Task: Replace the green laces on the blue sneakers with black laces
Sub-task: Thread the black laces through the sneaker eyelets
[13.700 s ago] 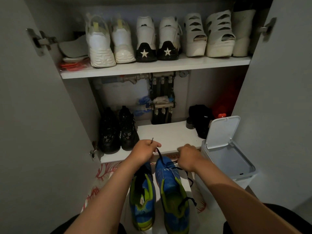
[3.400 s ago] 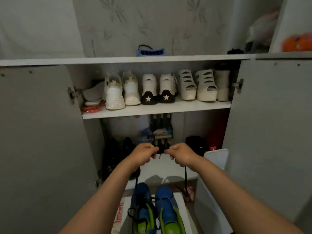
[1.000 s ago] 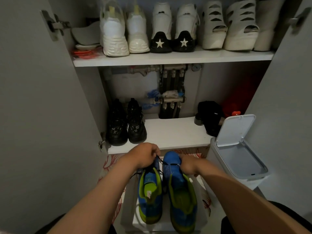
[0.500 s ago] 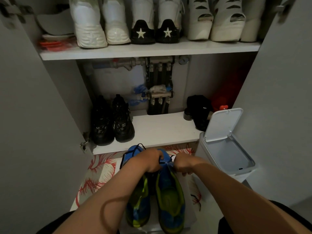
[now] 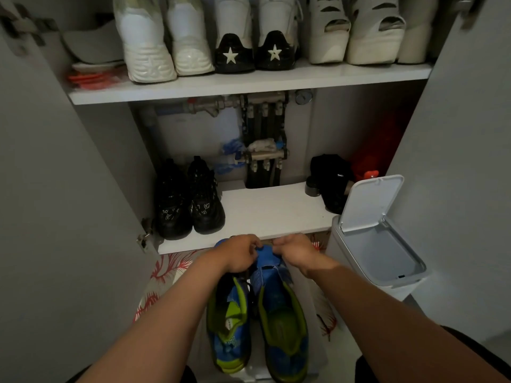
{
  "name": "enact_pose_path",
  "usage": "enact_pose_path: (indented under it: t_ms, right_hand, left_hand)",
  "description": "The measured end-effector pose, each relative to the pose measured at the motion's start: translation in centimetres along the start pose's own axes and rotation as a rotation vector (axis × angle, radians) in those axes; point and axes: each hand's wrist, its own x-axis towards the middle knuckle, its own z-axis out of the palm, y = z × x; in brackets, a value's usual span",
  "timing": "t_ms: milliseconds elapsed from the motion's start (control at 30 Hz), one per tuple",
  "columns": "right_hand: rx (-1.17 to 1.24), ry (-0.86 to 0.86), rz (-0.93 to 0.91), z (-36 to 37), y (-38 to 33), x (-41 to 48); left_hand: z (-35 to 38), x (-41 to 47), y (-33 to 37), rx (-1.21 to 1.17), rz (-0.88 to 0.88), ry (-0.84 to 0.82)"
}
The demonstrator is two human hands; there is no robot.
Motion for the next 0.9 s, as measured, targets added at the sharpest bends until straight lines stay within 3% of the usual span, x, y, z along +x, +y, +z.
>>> enact_pose_path:
  t_ms: [100,200,267,367,433,500,567,733,900]
  right_hand:
    - [0.214,-0.048,-0.023,0.1,-2.0,-0.8]
    - [0.244,-0.131,-0.071,0.1,-3.9,-1.9]
    - [0.304,-0.190,-0.144,0.2,-5.2,-2.5]
    - [0.256,-0.259,-0.300,0.3,-6.9,-3.4]
    - [0.175,-0.266,-0.368,0.4,-7.6,-3.9]
    - [0.129,-0.246,-0.406,0.1,-8.1,-4.4]
    - [0.103,-0.215,-0.433,-0.2,-8.6,-4.8]
    - [-0.050,-0.135,-0.475,-0.7,-8.8,-5.2]
    - [-0.172,0.011,-0.445,-1.1,-8.1,-4.9]
  left_hand:
    - [-1.3,-0.2,-0.4,-0.050,0.059,0.194]
    - [-2.8,-0.4,-0.2,-0.124,0.157,0.371]
    - [-3.6,-0.7,0.2,-0.176,0.204,0.357]
    - [-4.6,-1.4,1.2,-0.333,0.263,0.204]
    - [-5.6,-2.0,1.6,-0.406,0.215,0.143]
    - [-6.8,-2.7,1.5,-0.306,0.105,0.113]
    - [-8.0,-3.7,1.0,-0.206,0.052,0.140]
    - [-10.4,-6.8,0.2,-0.299,0.044,0.231]
    - [-11.9,-9.5,-1.5,-0.089,-0.023,0.379]
